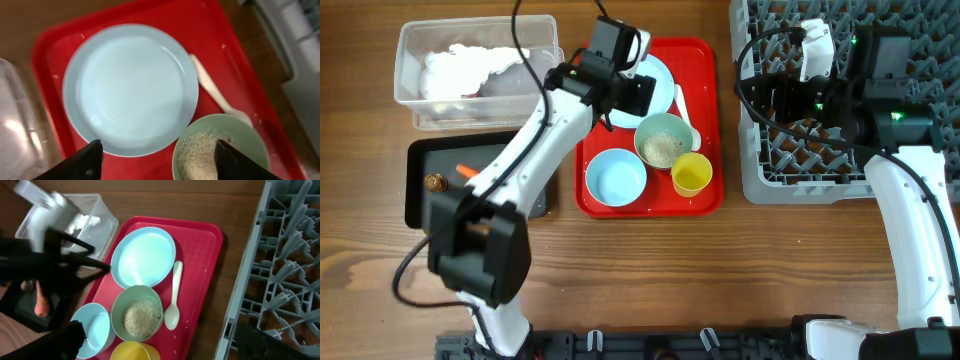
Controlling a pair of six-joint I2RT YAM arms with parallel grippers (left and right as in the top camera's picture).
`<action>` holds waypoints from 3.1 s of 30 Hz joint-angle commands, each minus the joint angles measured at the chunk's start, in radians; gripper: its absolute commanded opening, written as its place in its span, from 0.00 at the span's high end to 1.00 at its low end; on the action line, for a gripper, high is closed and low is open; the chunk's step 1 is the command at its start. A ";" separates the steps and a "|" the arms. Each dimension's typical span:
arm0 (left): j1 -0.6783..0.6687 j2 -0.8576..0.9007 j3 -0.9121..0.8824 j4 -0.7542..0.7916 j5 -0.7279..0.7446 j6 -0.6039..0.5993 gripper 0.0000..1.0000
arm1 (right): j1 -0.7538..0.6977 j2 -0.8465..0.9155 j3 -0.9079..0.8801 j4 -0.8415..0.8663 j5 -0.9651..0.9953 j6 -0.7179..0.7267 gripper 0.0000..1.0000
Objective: Sort waste into correct bins and load items into the dishwasher rack
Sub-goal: 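Grasp the yellow cup with the left gripper and tip it over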
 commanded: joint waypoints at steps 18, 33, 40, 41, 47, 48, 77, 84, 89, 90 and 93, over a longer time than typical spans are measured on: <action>-0.149 0.010 0.060 -0.325 0.253 -0.211 0.46 | -0.069 0.005 0.003 -0.005 0.078 0.101 0.01; -0.205 0.154 0.060 -0.284 0.098 -0.257 0.96 | -0.069 0.006 0.003 -0.014 0.081 0.102 0.00; -0.205 0.154 0.061 -0.262 0.197 -0.256 0.96 | -0.069 0.006 0.003 -0.016 0.081 0.101 0.00; -0.205 0.154 0.061 -0.262 0.214 -0.256 0.96 | -0.069 0.006 0.003 -0.016 0.082 0.101 0.00; -0.205 0.138 0.090 -0.280 0.267 -0.256 0.90 | -0.069 0.006 0.003 -0.016 0.081 0.101 0.00; -0.207 0.132 0.105 -0.290 0.267 -0.256 0.89 | -0.069 0.006 0.003 -0.017 0.081 0.101 0.00; -0.009 0.087 0.021 -0.609 0.390 -0.161 0.42 | -0.069 0.006 0.003 -0.037 0.082 0.076 0.00; -0.071 0.087 -0.101 -0.395 0.459 -0.169 0.49 | -0.069 0.006 0.003 -0.038 0.082 0.075 0.00; -0.114 0.087 -0.101 -0.315 0.550 -0.169 0.55 | -0.069 0.006 0.003 -0.037 0.082 0.075 0.00; -0.126 0.087 -0.101 -0.312 0.551 -0.169 0.61 | -0.069 0.006 0.003 -0.037 0.082 0.076 0.00; -0.160 0.087 -0.102 -0.308 0.551 -0.169 0.78 | -0.069 0.006 0.003 -0.037 0.082 0.076 0.00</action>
